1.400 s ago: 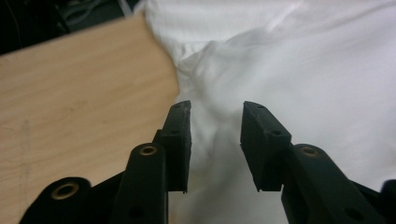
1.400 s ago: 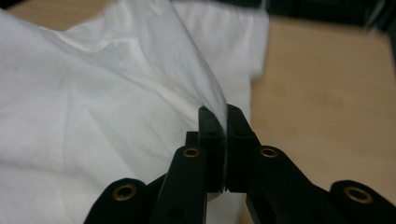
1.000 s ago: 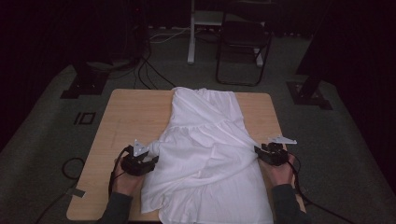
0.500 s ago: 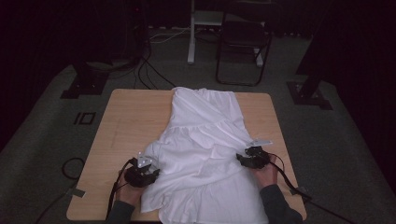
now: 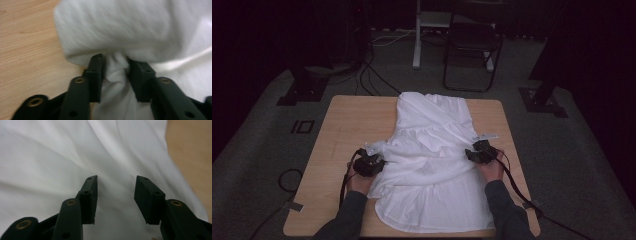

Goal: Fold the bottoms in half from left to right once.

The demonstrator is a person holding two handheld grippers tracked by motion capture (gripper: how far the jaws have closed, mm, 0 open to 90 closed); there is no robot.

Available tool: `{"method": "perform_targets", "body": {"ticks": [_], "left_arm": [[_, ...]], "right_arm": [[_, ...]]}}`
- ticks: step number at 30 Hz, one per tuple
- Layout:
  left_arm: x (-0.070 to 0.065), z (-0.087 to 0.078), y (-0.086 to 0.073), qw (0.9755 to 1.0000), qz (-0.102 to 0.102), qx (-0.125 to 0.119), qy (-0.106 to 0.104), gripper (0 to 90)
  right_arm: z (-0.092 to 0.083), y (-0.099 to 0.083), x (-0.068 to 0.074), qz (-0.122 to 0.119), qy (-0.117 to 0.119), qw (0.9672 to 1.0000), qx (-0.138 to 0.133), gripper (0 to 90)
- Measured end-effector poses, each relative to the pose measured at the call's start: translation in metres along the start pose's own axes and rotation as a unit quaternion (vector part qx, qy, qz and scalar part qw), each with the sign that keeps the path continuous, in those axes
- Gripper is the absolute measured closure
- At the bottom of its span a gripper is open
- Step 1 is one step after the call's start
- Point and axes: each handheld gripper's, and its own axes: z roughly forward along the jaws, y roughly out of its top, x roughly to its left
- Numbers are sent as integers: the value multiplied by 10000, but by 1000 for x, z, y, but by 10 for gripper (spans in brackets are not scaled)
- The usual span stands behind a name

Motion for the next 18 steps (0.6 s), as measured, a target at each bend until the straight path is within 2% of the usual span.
{"method": "perform_targets", "body": {"ticks": [2,4,5,7,10,11,12,14,16,17,18], "left_arm": [[3,-7,-1,9999,-61,-117,-57,596],[4,-17,-4,9998,-62,-191,-72,563],[4,-21,-7,9997,-56,-214,-77,554],[5,-29,-14,9998,-66,-190,-98,525],[6,-40,-29,9997,-150,-137,-165,502],[6,-42,-35,9997,-154,-114,-140,495],[7,-43,-40,9998,-162,-53,-131,487],[9,-45,-49,9995,-251,70,-157,479],[9,-46,-57,9991,-319,97,-257,479],[9,-46,-57,9991,-319,97,-257,484],[7,-50,-60,9989,-315,85,-330,484]], "right_arm": [[-6,9,8,-31,254,9992,-298,487],[-7,17,18,-115,565,9974,-437,449],[-5,20,22,-135,712,9964,-434,422],[4,25,30,-190,872,9957,-257,374],[17,24,38,-295,973,9948,-53,352],[21,23,38,-301,995,9946,30,374],[24,21,38,-309,1030,9941,146,432],[26,16,38,-402,1148,9921,305,648],[19,11,37,-395,1196,9916,283,804],[19,11,37,-395,1196,9916,283,804],[15,8,37,-378,1183,9920,231,855]]}}
